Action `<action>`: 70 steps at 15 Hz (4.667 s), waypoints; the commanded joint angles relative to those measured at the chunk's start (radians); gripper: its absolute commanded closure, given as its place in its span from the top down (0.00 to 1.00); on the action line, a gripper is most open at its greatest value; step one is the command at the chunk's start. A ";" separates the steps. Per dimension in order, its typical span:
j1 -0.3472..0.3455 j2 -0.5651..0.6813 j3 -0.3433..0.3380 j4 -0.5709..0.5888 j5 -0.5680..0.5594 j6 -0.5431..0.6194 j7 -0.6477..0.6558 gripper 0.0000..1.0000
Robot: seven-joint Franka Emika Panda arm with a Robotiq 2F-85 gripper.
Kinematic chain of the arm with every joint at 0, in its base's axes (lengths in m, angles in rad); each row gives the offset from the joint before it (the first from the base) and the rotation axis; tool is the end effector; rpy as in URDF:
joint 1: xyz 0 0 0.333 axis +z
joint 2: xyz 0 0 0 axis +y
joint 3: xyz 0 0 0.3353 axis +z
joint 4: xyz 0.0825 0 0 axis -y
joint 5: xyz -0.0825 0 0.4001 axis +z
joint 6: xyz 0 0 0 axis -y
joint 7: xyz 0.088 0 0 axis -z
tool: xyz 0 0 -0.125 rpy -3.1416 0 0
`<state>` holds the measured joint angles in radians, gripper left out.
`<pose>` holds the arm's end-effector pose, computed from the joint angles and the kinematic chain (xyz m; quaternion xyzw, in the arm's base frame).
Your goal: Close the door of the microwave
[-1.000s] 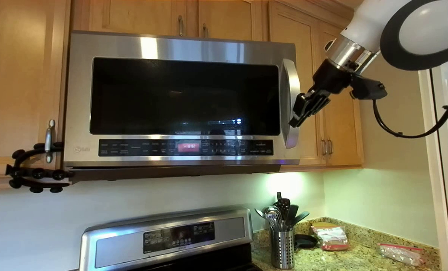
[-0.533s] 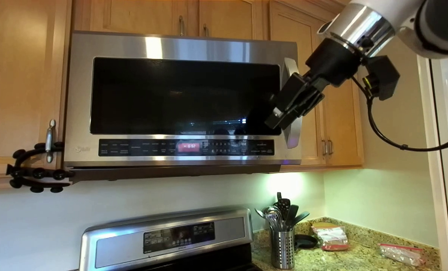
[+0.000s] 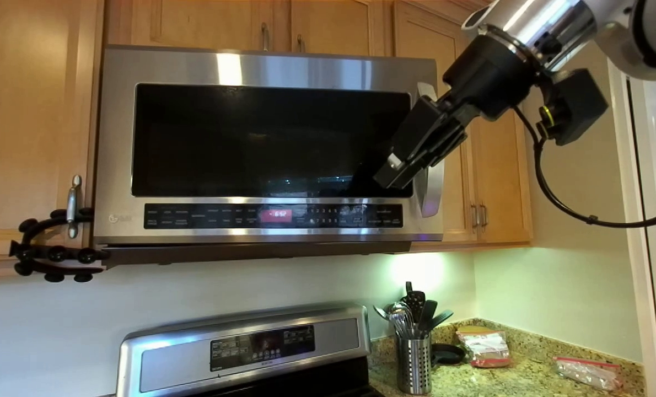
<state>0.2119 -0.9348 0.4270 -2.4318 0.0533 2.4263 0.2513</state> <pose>0.2487 0.2632 0.6701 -0.8822 -0.1616 -0.4413 0.0302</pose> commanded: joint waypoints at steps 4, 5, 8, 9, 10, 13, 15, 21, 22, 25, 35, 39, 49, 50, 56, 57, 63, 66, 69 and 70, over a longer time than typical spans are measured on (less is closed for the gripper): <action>-0.041 -0.010 -0.174 -0.032 -0.026 0.031 -0.103 0.07; -0.056 -0.008 -0.195 -0.032 -0.031 0.025 -0.119 0.05; -0.098 -0.001 -0.258 -0.040 -0.044 0.038 -0.160 0.02; -0.110 0.004 -0.275 -0.039 -0.050 0.035 -0.172 0.04; -0.123 0.010 -0.291 -0.037 -0.054 0.037 -0.184 0.06; -0.157 0.028 -0.321 -0.027 -0.070 0.038 -0.210 0.06; -0.157 0.036 -0.335 -0.024 -0.070 0.039 -0.230 0.32; -0.150 0.026 -0.321 -0.021 -0.054 0.004 -0.208 0.32; -0.150 0.026 -0.321 -0.021 -0.054 0.004 -0.208 0.32; -0.150 0.026 -0.321 -0.021 -0.054 0.004 -0.208 0.32; -0.289 0.158 -0.331 0.066 -0.177 0.040 -0.197 0.39; -0.299 0.257 -0.342 0.116 -0.171 0.068 -0.192 0.11; -0.366 0.503 -0.381 0.266 -0.209 0.247 -0.176 0.05; -0.366 0.529 -0.387 0.282 -0.207 0.264 -0.178 0.06; -0.356 0.595 -0.418 0.307 -0.201 0.268 -0.199 0.05; -0.357 0.574 -0.414 0.285 -0.208 0.237 -0.193 0.05; -0.317 0.456 -0.399 0.206 -0.185 0.063 -0.187 0.05; -0.296 0.434 -0.374 0.215 -0.187 0.057 -0.167 0.04; -0.304 0.441 -0.349 0.235 -0.208 0.103 -0.131 0.05; -0.309 0.449 -0.345 0.238 -0.213 0.126 -0.124 0.05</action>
<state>-0.0912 -0.4834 0.0744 -2.1919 -0.1390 2.5059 0.0876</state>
